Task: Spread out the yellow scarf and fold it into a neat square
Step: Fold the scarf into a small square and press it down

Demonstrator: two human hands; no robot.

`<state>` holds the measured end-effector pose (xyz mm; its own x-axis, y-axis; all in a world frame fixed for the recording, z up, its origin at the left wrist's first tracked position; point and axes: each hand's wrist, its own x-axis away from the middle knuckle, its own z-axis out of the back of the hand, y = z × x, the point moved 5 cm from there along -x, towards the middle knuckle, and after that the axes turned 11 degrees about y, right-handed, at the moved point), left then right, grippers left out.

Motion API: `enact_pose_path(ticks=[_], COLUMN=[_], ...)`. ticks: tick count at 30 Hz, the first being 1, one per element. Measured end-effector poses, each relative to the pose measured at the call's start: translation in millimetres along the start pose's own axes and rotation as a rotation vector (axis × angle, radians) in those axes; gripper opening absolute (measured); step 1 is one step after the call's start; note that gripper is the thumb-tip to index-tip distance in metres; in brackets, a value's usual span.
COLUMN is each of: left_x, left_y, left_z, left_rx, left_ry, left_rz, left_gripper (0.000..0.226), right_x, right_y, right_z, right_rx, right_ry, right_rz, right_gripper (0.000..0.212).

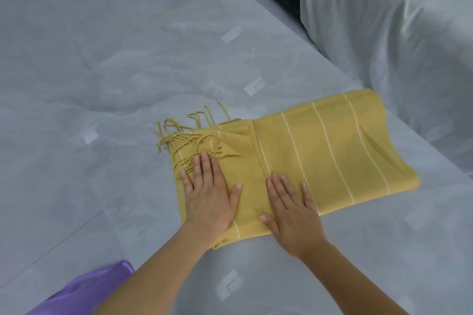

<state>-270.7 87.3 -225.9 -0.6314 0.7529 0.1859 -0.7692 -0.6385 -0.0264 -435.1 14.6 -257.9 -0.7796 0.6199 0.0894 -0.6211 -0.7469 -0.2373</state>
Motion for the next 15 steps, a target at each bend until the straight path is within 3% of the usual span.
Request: enact_pose_path(ticks=[10,15], left_x=[-80,-90], left_y=[46,60], left_z=[33,12], left_rx=[0.026,-0.010], left_ry=[0.221,0.093], left_rz=[-0.182,-0.202], left_gripper=[0.068,0.069], right_x=[-6,-14], right_y=[14,58], right_z=[8,18], right_rx=[-0.005,0.047], right_ry=[0.059,0.061], right_rz=[-0.012,-0.154], right_gripper=[0.072,0.073])
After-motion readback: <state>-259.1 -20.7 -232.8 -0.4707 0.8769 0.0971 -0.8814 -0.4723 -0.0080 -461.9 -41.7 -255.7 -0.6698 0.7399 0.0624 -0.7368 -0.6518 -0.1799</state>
